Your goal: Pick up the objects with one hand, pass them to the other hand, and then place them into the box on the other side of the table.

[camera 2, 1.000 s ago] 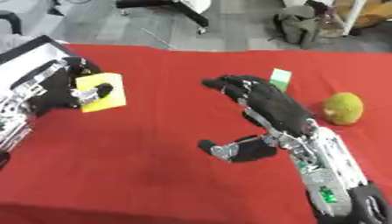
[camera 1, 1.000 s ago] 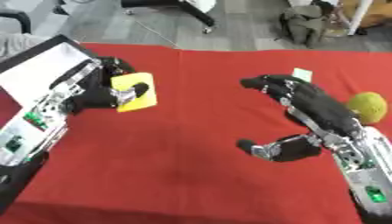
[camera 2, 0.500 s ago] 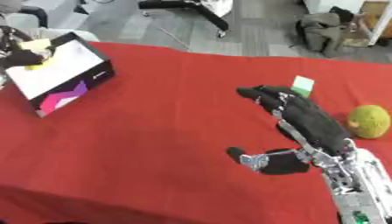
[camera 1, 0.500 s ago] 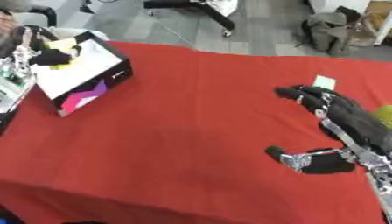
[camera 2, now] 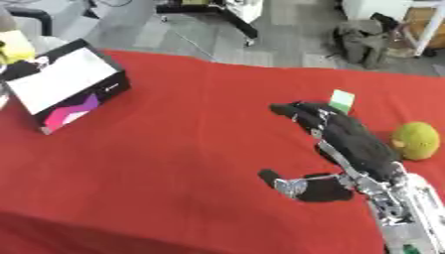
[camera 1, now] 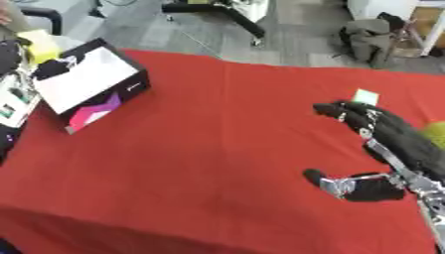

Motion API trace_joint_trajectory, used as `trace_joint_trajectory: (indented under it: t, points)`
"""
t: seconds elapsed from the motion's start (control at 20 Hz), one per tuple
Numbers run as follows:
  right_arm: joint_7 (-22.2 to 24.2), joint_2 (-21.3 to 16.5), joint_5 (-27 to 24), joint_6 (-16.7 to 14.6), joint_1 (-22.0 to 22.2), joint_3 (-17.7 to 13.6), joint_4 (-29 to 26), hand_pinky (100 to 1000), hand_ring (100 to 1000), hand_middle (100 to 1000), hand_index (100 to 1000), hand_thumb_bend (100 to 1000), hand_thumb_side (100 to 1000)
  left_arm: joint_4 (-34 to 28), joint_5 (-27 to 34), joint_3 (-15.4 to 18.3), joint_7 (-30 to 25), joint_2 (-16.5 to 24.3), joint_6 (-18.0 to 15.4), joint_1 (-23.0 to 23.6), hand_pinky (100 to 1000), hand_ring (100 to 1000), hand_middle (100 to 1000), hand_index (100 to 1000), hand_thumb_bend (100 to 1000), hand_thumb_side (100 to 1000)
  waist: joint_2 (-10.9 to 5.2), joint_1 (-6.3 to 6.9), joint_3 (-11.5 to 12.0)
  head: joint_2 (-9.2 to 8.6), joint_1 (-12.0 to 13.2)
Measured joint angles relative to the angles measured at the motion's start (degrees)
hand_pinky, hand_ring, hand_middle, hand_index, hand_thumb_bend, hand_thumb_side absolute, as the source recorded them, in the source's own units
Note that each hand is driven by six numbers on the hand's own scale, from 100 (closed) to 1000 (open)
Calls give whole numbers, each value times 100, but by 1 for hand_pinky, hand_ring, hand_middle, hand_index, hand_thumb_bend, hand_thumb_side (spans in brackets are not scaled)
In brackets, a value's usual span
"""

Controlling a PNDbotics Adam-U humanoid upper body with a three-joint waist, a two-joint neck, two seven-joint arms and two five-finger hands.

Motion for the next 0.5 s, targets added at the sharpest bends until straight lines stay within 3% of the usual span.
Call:
trace_joint_trajectory:
  t: [0.35, 0.45, 0.5]
  points:
    - [-25, -54, -1, 5, 12, -74, 0, 830, 790, 788, 938, 401, 596, -633, 153, 35, 291, 0, -282, 44, 868, 833, 818, 951, 930, 785, 0, 3, 18, 0, -342]
    - [-45, -60, -5, 1, 6, -104, 1, 830, 790, 788, 937, 396, 591, -975, 299, 24, 298, 0, -383, 131, 847, 801, 785, 934, 858, 716, 0, 3, 24, 1, -509]
    - [-55, -78, -11, -2, -11, -113, 6, 830, 789, 789, 940, 301, 541, -1176, 396, 14, 277, 0, -451, 188, 844, 793, 772, 922, 841, 692, 0, 3, 30, 3, -619]
